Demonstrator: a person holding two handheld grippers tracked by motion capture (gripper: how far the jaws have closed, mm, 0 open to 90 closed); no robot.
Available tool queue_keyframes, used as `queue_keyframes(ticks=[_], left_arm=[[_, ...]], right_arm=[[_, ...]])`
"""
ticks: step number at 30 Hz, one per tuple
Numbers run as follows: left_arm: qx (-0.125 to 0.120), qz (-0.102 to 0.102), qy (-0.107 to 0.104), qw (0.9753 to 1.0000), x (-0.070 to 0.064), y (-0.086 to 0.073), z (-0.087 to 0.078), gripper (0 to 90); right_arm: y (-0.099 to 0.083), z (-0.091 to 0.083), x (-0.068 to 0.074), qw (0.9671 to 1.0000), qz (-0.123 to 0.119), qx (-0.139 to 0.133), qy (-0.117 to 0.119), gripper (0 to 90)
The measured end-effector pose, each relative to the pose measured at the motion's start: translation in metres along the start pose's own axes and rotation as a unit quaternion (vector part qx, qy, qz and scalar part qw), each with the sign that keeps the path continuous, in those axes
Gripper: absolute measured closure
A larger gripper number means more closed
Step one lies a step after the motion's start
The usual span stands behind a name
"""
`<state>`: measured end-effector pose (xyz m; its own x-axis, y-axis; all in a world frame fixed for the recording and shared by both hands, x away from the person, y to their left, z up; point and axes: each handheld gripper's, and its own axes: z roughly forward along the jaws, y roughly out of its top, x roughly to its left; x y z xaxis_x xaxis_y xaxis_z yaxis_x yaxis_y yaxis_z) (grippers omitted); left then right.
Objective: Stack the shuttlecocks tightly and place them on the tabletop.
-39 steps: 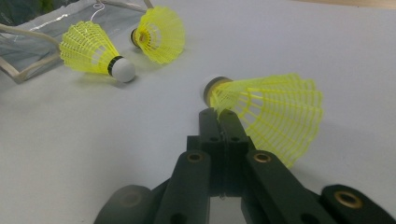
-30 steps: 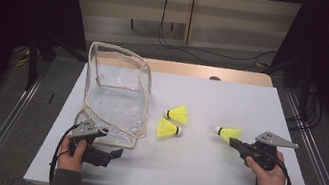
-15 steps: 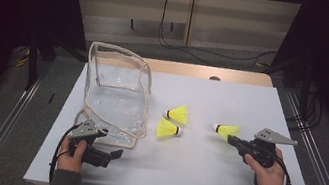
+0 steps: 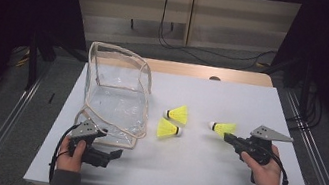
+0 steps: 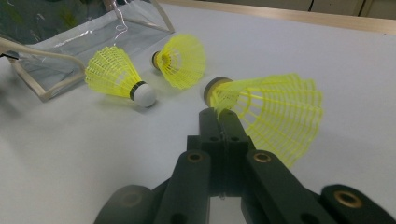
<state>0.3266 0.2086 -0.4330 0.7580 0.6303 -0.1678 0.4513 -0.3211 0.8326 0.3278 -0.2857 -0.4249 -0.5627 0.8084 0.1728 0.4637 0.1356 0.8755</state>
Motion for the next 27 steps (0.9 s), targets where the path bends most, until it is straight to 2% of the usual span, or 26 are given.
queue_keyframes(ticks=[27], left_arm=[[-0.002,0.002,0.000,1.0000,-0.0008,0.0001,-0.0011,4.0]], right_arm=[[0.0085,0.0053,-0.0038,1.0000,0.003,-0.005,0.007,90.0]])
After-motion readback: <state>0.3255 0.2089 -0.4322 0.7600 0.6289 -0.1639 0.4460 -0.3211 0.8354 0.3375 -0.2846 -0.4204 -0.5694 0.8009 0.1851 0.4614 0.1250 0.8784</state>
